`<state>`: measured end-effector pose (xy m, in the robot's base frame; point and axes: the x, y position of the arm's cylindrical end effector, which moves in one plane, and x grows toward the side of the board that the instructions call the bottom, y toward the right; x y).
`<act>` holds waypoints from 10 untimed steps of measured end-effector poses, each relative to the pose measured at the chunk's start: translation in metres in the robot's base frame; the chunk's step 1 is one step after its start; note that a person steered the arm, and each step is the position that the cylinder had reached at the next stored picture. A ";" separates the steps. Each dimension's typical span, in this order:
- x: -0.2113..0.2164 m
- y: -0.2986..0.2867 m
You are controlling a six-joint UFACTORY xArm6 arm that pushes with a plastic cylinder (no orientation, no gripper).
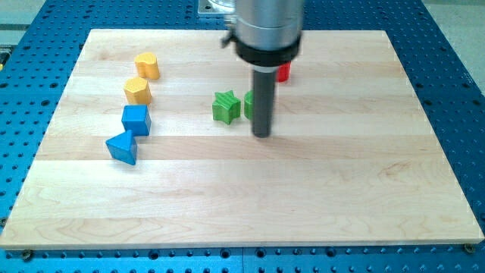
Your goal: Place the red circle above the green blocks
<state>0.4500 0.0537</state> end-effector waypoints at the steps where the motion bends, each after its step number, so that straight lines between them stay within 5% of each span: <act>1: -0.034 0.038; 4: -0.035 -0.008; 5: -0.061 0.056; 6: -0.137 0.092; 7: -0.168 0.089; 10: -0.135 -0.023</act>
<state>0.3147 0.0311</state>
